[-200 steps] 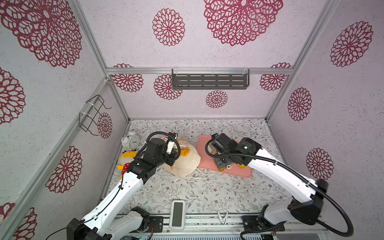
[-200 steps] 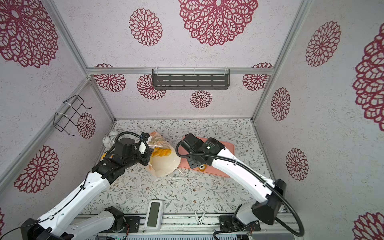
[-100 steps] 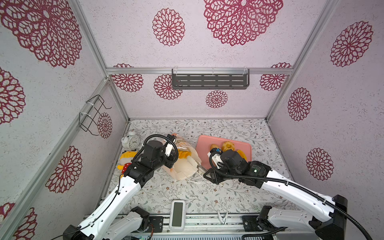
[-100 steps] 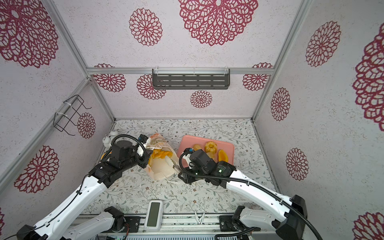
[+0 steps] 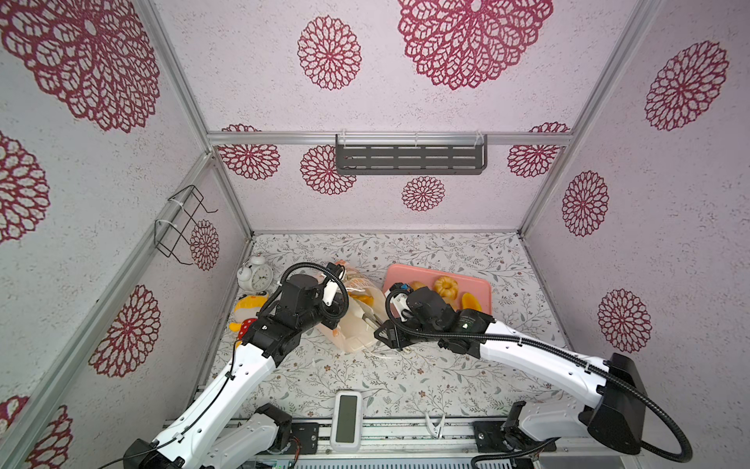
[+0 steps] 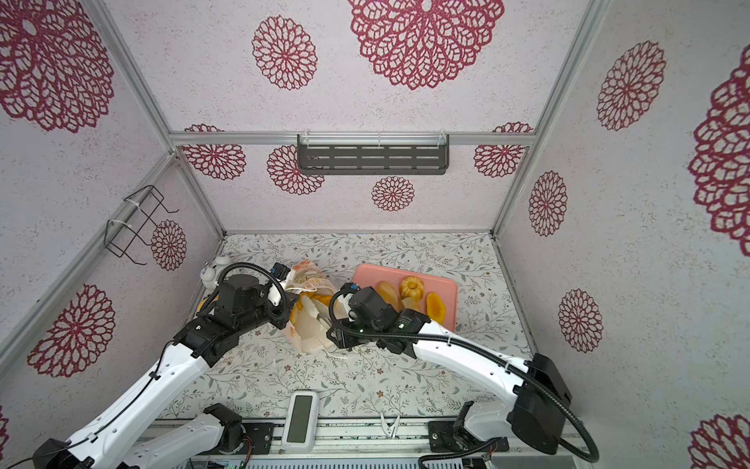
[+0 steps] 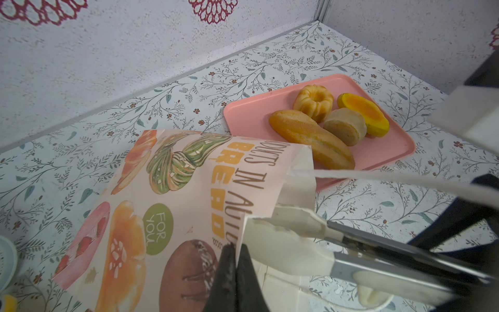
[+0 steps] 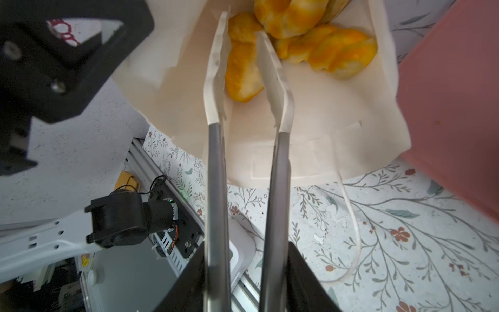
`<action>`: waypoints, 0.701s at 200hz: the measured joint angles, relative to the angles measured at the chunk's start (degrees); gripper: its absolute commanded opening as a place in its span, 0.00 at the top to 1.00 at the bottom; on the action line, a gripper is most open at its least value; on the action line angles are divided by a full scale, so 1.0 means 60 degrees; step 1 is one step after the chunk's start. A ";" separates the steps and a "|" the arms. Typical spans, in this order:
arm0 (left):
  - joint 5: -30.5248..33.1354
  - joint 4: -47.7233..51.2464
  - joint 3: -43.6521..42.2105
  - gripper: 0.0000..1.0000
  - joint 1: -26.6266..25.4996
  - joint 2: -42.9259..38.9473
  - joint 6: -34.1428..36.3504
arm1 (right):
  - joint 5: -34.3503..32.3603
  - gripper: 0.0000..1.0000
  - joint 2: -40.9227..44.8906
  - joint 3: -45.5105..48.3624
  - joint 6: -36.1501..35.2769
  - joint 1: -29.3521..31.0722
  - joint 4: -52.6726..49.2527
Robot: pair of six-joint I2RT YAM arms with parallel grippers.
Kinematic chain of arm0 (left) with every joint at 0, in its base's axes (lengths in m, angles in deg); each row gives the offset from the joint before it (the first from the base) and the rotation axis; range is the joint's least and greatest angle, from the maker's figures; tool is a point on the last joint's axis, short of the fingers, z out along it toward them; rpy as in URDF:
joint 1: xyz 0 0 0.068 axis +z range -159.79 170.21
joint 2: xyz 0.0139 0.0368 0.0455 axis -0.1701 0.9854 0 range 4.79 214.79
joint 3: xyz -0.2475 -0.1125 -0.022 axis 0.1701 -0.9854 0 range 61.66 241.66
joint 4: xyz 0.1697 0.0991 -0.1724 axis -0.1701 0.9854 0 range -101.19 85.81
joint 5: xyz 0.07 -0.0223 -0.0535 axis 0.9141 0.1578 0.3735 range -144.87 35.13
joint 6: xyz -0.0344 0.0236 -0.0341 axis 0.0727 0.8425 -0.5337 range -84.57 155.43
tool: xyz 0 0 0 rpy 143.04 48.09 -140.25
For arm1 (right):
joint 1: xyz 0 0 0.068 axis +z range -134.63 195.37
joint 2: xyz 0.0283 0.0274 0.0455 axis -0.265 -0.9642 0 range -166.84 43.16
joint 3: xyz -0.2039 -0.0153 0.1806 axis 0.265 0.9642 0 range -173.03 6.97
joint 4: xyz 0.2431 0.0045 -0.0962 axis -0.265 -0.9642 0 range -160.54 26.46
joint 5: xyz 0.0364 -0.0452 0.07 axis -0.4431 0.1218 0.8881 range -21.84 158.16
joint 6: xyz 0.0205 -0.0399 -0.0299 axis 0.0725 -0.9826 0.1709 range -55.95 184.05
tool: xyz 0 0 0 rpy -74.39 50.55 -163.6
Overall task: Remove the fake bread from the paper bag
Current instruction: 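Reach the tongs deep into the bag toward the remaining yellow breads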
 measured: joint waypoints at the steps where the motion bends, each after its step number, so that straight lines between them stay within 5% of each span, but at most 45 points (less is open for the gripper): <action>1: -0.0004 0.0000 0.0000 1.00 0.0000 0.0004 0.0000 | -0.0018 0.56 -0.0022 -0.0018 -0.0007 0.0000 -0.0004; 140: -0.0193 0.0044 0.0215 1.00 0.0000 0.0295 -0.0015 | -0.1421 0.46 -0.2750 -0.2572 -0.1512 -0.0295 -0.1657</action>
